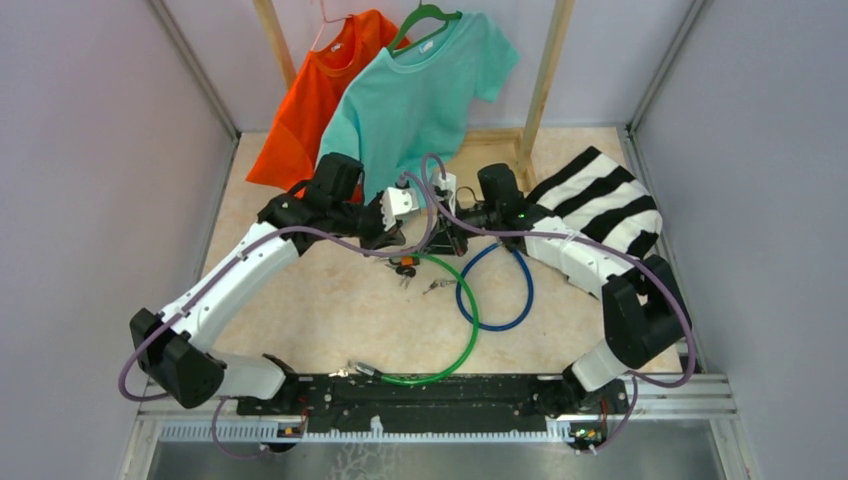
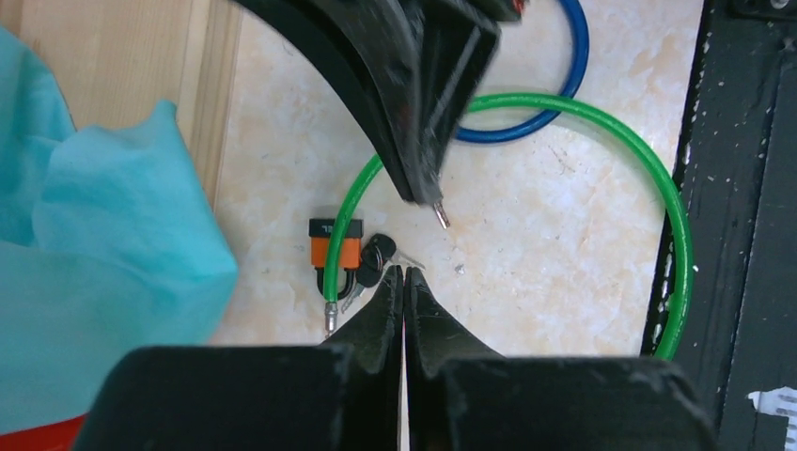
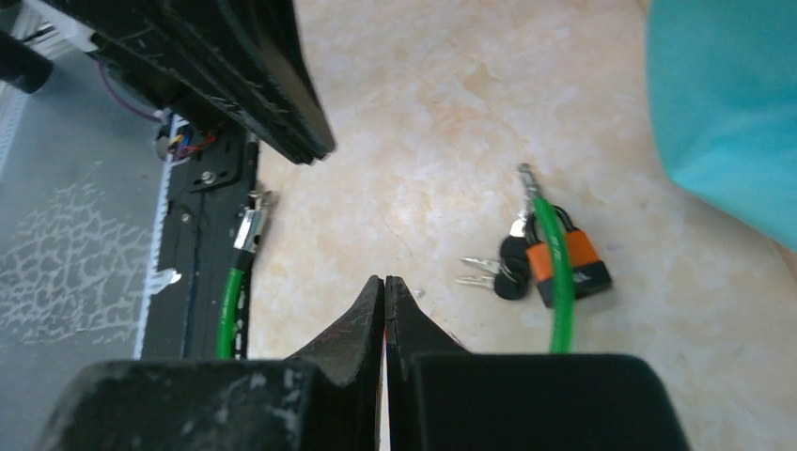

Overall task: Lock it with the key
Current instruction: Pick up the lock from the center of the board.

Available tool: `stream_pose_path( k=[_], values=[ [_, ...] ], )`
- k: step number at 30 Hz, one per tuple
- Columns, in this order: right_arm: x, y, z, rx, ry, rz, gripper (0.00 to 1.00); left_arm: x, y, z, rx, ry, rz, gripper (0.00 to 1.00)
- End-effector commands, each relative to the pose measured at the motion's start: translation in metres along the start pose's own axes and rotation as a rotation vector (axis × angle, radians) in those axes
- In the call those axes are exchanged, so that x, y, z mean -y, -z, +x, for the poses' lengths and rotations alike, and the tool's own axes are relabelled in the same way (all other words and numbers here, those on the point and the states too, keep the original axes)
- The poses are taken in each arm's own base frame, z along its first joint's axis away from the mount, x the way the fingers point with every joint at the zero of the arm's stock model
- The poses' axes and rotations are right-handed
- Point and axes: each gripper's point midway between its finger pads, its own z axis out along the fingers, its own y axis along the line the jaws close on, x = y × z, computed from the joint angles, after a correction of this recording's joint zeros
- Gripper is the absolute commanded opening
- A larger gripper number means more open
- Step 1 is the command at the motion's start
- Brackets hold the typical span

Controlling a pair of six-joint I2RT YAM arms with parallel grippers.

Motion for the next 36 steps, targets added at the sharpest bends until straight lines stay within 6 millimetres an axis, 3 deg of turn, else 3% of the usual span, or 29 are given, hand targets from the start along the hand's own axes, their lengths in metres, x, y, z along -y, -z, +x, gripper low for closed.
stream_pose_path(
  k=[1, 3, 7, 11, 16, 24, 29, 36],
  values=[
    [0.021, 0.023, -0.022, 0.047, 0.087, 0.112, 0.00, 0.001, 0.002, 0.020, -0.030, -0.024, -0.058, 0.06],
    [0.029, 0.026, -0.012, 0.015, 0.092, 0.161, 0.02, 0.005, -0.002, 0.038, -0.059, -0.016, -0.064, 0.16],
    [0.058, 0.025, 0.014, -0.051, 0.055, 0.281, 0.30, 0.024, -0.010, 0.069, -0.105, -0.023, -0.003, 0.35],
    [0.083, 0.018, 0.045, -0.133, -0.013, 0.326, 0.47, 0.040, -0.010, 0.099, -0.168, -0.051, 0.050, 0.53],
    [0.107, 0.002, 0.081, -0.236, -0.086, 0.303, 0.60, 0.053, -0.005, 0.117, -0.188, -0.068, 0.056, 0.64],
    [0.117, -0.017, 0.101, -0.297, -0.151, 0.207, 0.61, 0.062, -0.003, 0.128, -0.176, -0.066, 0.046, 0.71],
    [0.115, -0.024, 0.103, -0.282, -0.187, 0.160, 0.48, 0.063, -0.002, 0.131, -0.183, -0.066, 0.037, 0.71],
    [0.105, -0.028, 0.111, -0.292, -0.209, 0.113, 0.42, 0.059, 0.001, 0.129, -0.183, -0.080, 0.018, 0.72]
  ],
)
